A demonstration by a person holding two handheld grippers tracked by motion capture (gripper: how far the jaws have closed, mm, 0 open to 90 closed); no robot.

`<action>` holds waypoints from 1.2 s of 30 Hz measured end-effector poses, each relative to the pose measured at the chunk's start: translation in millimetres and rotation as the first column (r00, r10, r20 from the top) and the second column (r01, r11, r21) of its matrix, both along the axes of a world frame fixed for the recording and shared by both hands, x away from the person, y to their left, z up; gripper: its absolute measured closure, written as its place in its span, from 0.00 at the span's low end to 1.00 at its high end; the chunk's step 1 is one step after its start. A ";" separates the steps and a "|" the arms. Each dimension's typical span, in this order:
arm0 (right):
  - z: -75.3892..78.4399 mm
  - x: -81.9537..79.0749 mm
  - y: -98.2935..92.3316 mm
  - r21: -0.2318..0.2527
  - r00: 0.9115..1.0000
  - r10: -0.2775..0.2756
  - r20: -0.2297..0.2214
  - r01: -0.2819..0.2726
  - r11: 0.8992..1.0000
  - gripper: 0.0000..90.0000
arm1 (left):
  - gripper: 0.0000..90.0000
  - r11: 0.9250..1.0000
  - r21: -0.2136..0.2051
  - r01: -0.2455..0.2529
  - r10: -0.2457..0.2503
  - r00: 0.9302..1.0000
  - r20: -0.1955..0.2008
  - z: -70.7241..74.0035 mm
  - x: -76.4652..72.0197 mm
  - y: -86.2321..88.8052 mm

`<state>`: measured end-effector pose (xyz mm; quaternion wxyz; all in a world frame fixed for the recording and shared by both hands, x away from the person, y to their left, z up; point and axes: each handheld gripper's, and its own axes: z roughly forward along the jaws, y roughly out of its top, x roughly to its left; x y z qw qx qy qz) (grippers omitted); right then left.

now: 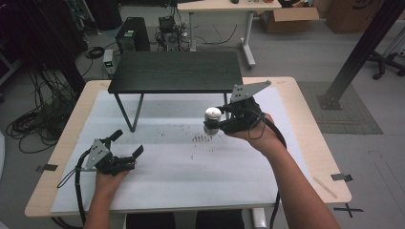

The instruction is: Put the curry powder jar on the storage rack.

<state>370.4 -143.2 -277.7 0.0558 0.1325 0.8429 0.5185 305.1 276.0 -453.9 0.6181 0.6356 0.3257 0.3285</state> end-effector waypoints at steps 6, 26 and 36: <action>16.1 5.1 3.7 0.012 1.000 0.002 0.019 -0.002 1.000 0.54 | 0.00 1.000 0.001 0.000 0.000 1.000 0.000 0.0 0.0 0.0; 65.1 31.1 4.4 0.038 0.998 -0.039 0.055 0.037 0.999 0.54 | 0.00 1.000 -0.001 0.000 0.000 1.000 0.000 -0.1 0.0 0.1; 77.2 47.9 14.7 0.020 0.998 -0.049 0.046 0.048 0.999 0.54 | 0.00 1.000 0.000 0.000 0.000 1.000 -0.001 0.0 0.0 0.3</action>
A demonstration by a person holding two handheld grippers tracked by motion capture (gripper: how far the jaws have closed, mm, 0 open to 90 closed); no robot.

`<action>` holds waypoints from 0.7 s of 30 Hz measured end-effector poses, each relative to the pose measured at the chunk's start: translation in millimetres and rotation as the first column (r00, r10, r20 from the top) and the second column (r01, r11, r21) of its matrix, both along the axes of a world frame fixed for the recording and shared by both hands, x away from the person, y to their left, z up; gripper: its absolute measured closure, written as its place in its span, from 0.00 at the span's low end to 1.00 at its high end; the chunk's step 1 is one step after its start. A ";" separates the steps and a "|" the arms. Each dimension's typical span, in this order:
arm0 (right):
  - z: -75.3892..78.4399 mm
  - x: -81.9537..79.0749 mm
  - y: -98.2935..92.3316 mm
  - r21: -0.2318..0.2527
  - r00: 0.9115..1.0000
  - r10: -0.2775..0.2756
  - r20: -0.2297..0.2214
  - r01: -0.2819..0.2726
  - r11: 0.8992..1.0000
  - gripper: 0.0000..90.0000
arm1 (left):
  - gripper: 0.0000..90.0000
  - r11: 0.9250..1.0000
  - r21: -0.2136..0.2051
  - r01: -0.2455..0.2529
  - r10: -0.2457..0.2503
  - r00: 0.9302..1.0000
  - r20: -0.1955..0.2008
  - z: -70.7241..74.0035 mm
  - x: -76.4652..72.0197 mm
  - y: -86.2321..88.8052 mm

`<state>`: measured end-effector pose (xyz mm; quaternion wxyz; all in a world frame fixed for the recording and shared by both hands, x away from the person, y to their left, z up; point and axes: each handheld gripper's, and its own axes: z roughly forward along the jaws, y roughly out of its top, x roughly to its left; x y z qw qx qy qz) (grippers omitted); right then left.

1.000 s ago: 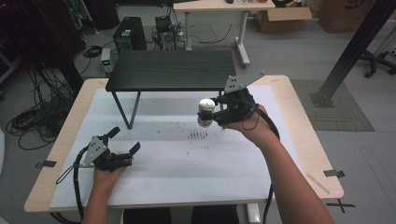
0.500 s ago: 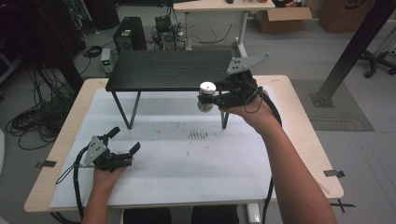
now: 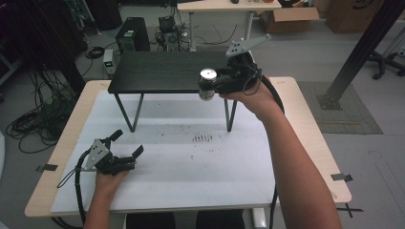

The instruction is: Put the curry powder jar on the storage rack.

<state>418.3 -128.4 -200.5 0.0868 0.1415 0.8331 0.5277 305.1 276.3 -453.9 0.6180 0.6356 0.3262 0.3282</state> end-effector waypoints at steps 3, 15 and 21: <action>1.7 5.9 1.4 0.000 1.000 -0.012 -0.008 0.012 1.000 0.54 | 0.00 1.000 -0.003 0.000 0.000 1.000 0.000 0.0 0.0 -0.2; 4.1 36.5 8.5 0.019 0.997 -0.053 -0.048 0.054 0.998 0.54 | 0.00 1.000 -0.003 0.000 0.000 1.000 0.002 -0.1 0.1 -0.3; -1.2 46.8 19.2 -0.036 0.993 -0.104 -0.055 0.102 0.994 0.54 | 0.00 1.000 0.000 0.000 0.000 1.000 0.003 0.0 0.2 0.1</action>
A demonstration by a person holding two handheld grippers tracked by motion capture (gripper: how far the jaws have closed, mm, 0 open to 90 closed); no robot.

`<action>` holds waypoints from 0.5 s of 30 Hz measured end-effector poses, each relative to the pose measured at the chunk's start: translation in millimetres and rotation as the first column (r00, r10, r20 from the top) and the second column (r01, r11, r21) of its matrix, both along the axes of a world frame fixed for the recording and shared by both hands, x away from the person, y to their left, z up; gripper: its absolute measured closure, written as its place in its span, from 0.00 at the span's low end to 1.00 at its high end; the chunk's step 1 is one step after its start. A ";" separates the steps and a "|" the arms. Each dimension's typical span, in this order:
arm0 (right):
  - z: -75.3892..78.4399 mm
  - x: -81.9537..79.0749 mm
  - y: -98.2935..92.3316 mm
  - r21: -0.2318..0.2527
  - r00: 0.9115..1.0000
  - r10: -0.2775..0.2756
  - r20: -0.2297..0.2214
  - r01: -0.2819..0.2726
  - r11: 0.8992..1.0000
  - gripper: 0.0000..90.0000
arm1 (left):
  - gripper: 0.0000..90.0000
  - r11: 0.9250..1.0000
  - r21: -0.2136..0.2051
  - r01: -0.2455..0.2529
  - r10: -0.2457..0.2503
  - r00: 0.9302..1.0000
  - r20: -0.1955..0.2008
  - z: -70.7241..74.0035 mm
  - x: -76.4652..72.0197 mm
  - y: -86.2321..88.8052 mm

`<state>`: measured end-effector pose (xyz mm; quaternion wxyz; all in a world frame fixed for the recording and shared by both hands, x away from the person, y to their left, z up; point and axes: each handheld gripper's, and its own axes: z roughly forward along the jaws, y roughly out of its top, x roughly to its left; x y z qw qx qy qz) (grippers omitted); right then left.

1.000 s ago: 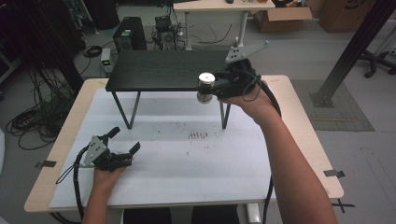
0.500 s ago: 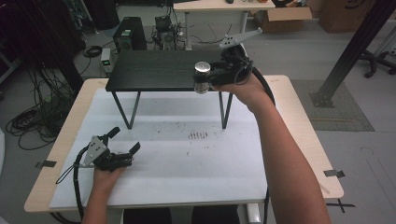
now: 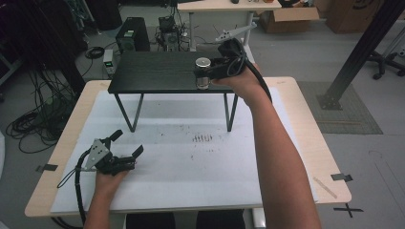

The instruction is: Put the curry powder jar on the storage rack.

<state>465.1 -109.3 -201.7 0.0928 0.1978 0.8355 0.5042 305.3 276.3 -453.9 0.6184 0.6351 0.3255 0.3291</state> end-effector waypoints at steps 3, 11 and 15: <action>-2.3 3.4 3.2 -0.007 1.000 -0.013 -0.005 0.013 1.000 0.54 | 0.00 1.000 0.000 0.000 0.000 1.000 0.000 0.0 0.0 0.0; -6.8 12.2 6.4 -0.008 0.999 -0.049 -0.015 0.049 0.999 0.54 | 0.00 1.000 0.002 0.000 0.000 1.000 0.000 0.0 -0.1 0.2; -8.2 14.9 6.2 -0.008 0.998 -0.063 -0.019 0.063 0.998 0.54 | 0.00 1.000 0.001 0.000 0.000 1.000 0.000 0.0 -0.1 0.2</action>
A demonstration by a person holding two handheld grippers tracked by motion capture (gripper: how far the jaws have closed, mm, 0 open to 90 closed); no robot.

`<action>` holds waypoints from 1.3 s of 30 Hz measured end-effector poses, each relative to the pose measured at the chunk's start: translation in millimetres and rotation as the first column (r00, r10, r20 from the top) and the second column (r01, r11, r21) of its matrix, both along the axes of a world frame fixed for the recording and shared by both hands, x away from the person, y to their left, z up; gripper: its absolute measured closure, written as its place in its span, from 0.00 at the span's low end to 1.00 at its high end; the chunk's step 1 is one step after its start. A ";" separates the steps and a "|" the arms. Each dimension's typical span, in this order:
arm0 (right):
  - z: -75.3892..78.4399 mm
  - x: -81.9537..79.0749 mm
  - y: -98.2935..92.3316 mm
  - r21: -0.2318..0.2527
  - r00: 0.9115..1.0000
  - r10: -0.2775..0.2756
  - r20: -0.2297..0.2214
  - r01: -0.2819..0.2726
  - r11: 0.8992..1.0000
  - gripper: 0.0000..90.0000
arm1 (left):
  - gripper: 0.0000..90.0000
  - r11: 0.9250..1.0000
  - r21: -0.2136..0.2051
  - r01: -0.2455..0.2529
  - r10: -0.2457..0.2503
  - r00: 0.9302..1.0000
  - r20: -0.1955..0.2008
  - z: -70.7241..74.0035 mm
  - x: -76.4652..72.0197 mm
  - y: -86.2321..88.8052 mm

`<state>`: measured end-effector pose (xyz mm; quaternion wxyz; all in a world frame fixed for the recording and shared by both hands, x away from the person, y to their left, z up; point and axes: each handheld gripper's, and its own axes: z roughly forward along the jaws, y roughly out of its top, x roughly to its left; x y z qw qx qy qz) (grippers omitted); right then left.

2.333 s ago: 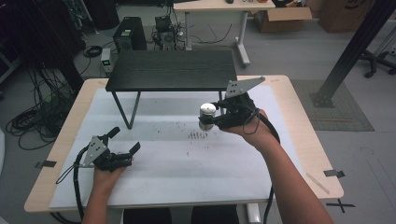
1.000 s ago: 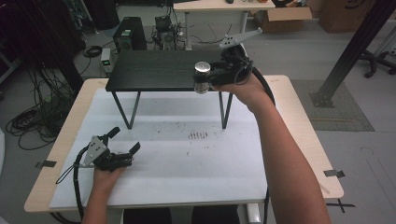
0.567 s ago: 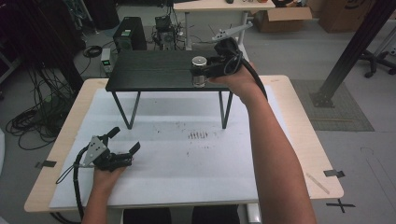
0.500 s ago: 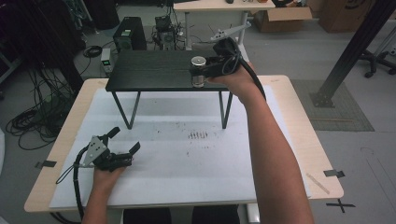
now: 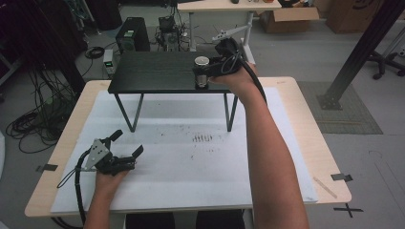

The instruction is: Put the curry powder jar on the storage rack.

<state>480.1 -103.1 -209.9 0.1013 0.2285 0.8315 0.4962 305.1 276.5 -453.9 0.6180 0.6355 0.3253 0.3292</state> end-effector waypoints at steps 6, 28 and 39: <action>-3.6 4.0 0.0 -0.001 1.000 -0.018 0.000 0.018 1.000 0.54 | 0.00 1.000 0.000 0.000 0.000 1.000 0.000 0.0 0.0 0.0; -1.6 -7.2 -8.3 0.052 0.999 -0.020 0.030 0.018 0.998 0.34 | 0.00 1.000 0.000 0.000 0.000 1.000 -0.001 0.0 0.0 -0.1; 2.1 -27.1 -32.4 0.129 0.998 -0.026 0.064 0.018 0.991 0.29 | 0.00 1.000 -0.001 0.000 0.000 1.000 0.001 -0.1 0.1 -0.2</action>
